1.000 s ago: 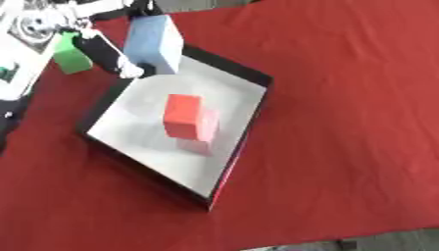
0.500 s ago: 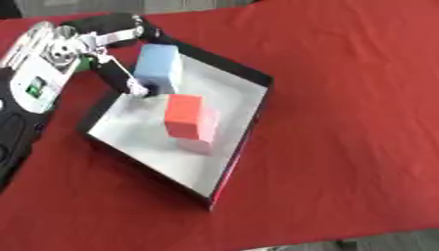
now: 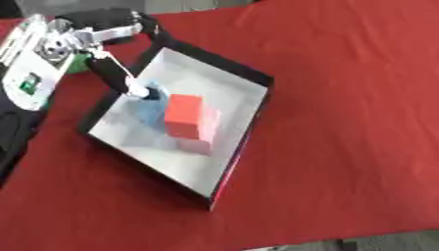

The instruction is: Pick up objects on the table and place them in the box.

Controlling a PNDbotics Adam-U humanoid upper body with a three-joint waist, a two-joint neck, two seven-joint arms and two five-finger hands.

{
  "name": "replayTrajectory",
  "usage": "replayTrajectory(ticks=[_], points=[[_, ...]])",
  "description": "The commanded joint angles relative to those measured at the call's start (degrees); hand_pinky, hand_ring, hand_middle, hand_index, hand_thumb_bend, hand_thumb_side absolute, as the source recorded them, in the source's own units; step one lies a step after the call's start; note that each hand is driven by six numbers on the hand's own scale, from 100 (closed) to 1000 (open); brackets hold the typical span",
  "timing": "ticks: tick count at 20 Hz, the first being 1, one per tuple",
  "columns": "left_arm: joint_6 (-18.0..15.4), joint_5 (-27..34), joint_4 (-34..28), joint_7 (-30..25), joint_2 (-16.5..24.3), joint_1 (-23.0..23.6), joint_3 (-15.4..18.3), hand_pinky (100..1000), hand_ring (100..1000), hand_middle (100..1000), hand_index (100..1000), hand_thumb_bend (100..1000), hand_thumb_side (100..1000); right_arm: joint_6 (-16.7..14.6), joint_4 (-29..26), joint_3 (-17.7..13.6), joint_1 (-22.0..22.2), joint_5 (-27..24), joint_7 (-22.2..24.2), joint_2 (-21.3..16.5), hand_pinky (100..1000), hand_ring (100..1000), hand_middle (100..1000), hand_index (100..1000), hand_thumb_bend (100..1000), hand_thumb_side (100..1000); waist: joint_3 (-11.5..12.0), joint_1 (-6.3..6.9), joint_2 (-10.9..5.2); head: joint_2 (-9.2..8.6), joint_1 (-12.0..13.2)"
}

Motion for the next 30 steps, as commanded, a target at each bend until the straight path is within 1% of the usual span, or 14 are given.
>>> replayTrajectory(ticks=[1, 2, 3, 4, 5, 6, 9, 14, 17, 18, 21, 23, 26, 30], points=[[5.97, 6.78, -7.62, 5.97, 7.63, 0.81, 5.9, 907, 815, 776, 862, 409, 290, -0.07, -1.23, -0.68, -0.66, -0.28, -0.1, -1.56, 957, 758, 722, 861, 100, 487, 0.22, 0.55, -2.0, -0.08, 0.24], [7.61, 7.91, -8.3, 6.88, 9.77, 0.96, 6.96, 905, 821, 785, 873, 477, 309, -0.04, -1.23, -0.75, -0.54, -0.25, -0.2, -1.61, 957, 758, 722, 861, 100, 488, 0.32, 0.62, -2.0, -0.08, 0.38], [8.6, 8.44, -8.26, 6.9, 11.61, 0.87, 7.58, 905, 822, 785, 874, 483, 315, -0.03, -1.25, -0.81, -0.44, -0.22, -0.28, -1.63, 957, 758, 722, 861, 100, 488, 0.38, 0.67, -2.01, -0.08, 0.5], [9.15, 8.6, -7.44, 5.99, 13.0, 0.72, 7.85, 905, 825, 786, 896, 513, 364, -0.01, -1.25, -0.84, -0.4, -0.22, -0.34, -1.61, 957, 758, 722, 861, 100, 487, 0.46, 0.67, -2.02, -0.08, 0.5], [9.26, 8.58, -6.11, 4.55, 14.04, 0.42, 8.06, 905, 827, 789, 902, 531, 366, 0.03, -1.24, -0.82, -0.42, -0.23, -0.35, -1.56, 957, 758, 722, 861, 100, 487, 0.53, 0.63, -2.02, -0.08, 0.44], [9.0, 8.25, -4.75, 3.07, 14.79, 0.15, 8.21, 908, 834, 795, 905, 578, 361, 0.07, -1.24, -0.75, -0.48, -0.23, -0.32, -1.54, 957, 758, 722, 860, 100, 488, 0.56, 0.54, -2.0, -0.08, 0.29], [7.24, 6.1, -0.91, -1.05, 16.12, -0.43, 8.63, 912, 843, 802, 907, 615, 354, 0.12, -1.23, -0.59, -0.7, -0.17, -0.18, -1.53, 957, 758, 722, 860, 100, 489, 0.43, 0.29, -1.88, -0.08, -0.19], [4.45, 2.26, 5.03, -4.57, 16.98, -1.42, 10.06, 918, 854, 805, 900, 681, 330, 0.04, -1.26, -0.72, -0.72, -0.07, -0.33, -1.75, 957, 757, 721, 860, 100, 494, -0.68, 0.41, -1.23, -0.17, 0.41], [2.94, 0.03, 8.61, -5.16, 16.75, -2.13, 11.12, 924, 858, 807, 899, 714, 332, 0.16, -1.27, -0.68, -1.03, 0.04, -0.36, -1.86, 957, 756, 720, 860, 100, 498, -1.96, 0.93, -0.51, -1.34, 1.5], [2.5, -0.77, 9.59, -5.15, 16.76, -2.36, 11.41, 920, 858, 808, 897, 760, 338, 0.21, -1.3, -0.61, -1.23, 0.07, -0.32, -1.92, 956, 756, 720, 859, 100, 500, -2.44, 1.13, -0.27, -1.82, 1.92], [2.1, -4.35, 12.31, -4.41, 16.82, -3.0, 12.36, 915, 857, 804, 894, 793, 339, 0.36, -1.46, -0.36, -2.02, 0.18, -0.11, -2.19, 956, 756, 720, 859, 100, 504, -4.28, 1.92, 0.61, -3.39, 3.58], [1.87, -6.31, 13.92, -4.01, 16.81, -3.21, 12.88, 914, 859, 805, 895, 811, 343, 0.49, -1.51, -0.21, -2.52, 0.23, 0.0, -2.38, 956, 756, 720, 859, 100, 507, -5.51, 2.45, 1.15, -4.07, 4.63], [1.47, -9.28, 15.68, -3.51, 16.98, -3.45, 13.53, 914, 866, 809, 895, 841, 338, 0.63, -1.49, -0.15, -2.84, 0.33, 0.09, -2.61, 957, 755, 719, 859, 100, 515, -7.0, 3.19, 1.84, -4.61, 5.77], [1.85, -14.11, 17.34, -0.84, 17.03, -3.59, 14.66, 913, 870, 813, 899, 869, 322, 0.84, -1.5, 0.06, -3.26, 0.4, 0.31, -2.75, 957, 754, 718, 859, 100, 521, -8.29, 3.92, 2.72, -5.32, 7.38]])
